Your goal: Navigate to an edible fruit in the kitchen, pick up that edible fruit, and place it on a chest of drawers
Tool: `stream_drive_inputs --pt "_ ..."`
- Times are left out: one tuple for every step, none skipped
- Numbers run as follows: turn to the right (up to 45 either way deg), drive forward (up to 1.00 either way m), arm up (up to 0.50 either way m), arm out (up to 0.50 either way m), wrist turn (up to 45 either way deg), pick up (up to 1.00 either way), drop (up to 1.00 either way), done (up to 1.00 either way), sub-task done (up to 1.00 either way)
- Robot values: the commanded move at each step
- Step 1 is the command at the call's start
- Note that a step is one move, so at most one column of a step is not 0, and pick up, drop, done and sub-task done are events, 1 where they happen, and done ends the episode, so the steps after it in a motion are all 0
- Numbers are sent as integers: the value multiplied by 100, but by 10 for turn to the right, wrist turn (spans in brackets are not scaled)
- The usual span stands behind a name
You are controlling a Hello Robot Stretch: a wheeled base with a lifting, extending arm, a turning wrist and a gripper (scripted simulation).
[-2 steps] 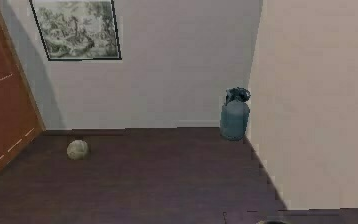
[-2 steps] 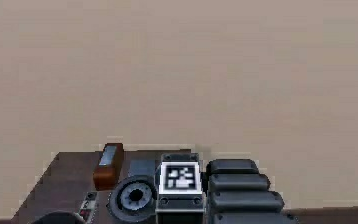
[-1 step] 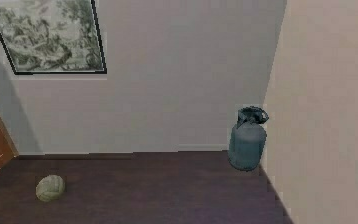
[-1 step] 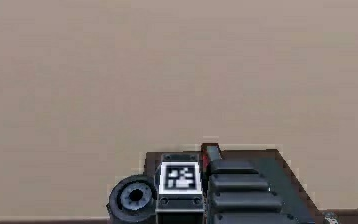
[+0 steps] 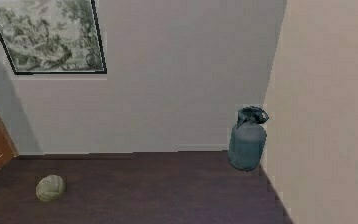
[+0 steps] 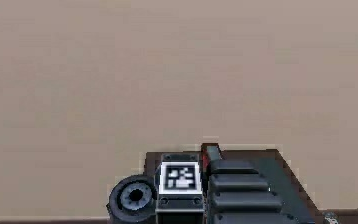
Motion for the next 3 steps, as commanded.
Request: stream_drive_inputs --pt "0 0 0 30 0 0 0 0 0" --pt "0 0 0 0 450 0 0 0 0" --pt "0 0 0 0 450 0 0 0 0"
